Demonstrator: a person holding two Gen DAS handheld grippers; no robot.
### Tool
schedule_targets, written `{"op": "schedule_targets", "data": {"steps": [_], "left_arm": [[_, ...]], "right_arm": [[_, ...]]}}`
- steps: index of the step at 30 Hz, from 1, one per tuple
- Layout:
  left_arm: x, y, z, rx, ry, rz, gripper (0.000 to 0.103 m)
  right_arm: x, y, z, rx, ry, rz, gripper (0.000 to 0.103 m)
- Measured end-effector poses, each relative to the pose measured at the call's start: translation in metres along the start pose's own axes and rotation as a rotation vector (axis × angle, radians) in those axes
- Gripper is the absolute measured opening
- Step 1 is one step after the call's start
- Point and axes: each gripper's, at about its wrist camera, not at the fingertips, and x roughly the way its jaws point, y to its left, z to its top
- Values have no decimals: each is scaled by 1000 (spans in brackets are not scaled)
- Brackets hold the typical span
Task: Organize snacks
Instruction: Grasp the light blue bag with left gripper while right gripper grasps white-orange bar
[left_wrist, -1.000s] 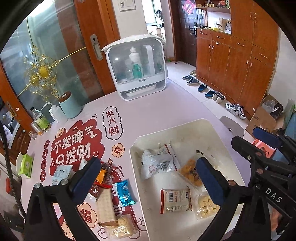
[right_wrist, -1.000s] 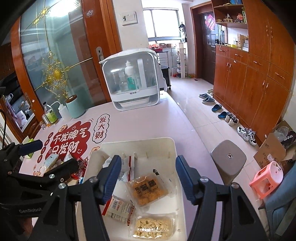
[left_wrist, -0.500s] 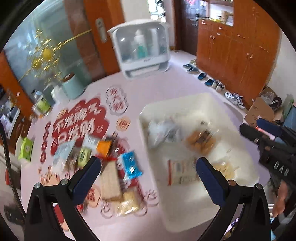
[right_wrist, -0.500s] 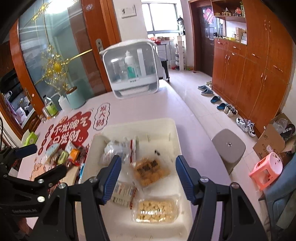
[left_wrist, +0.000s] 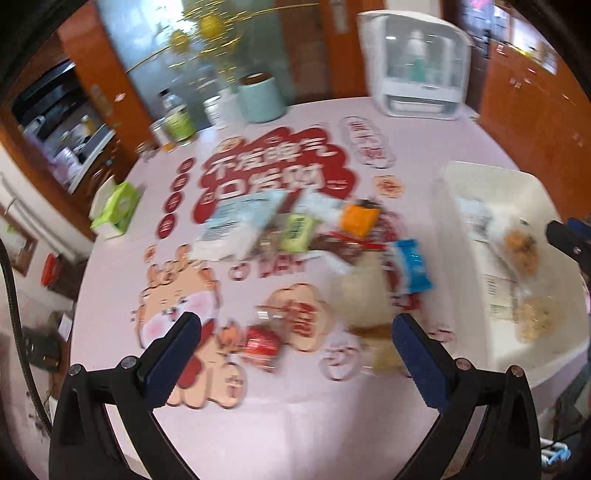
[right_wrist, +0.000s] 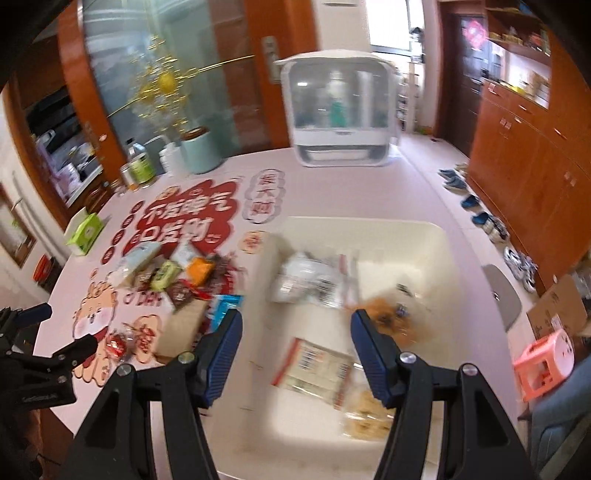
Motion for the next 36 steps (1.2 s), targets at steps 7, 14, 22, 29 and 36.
{"op": "schedule_targets", "data": {"steps": [7, 14, 22, 29, 36], "left_arm": [[41, 64, 22, -65, 36, -12, 102], [110, 78, 62, -21, 74, -84, 102], [205, 77, 84, 38, 185, -103, 102], [235, 89, 89, -26, 222, -190, 103], [234, 91, 95, -67, 137, -208, 83]], "right_arm": [[32, 79, 25, -97, 38, 44, 62], [107, 128, 60, -117, 118, 67, 62], [208, 145, 73, -150, 269, 30, 62], [257, 158, 67, -217, 346, 32, 62], [271, 177, 62, -372, 303, -47, 60]]}}
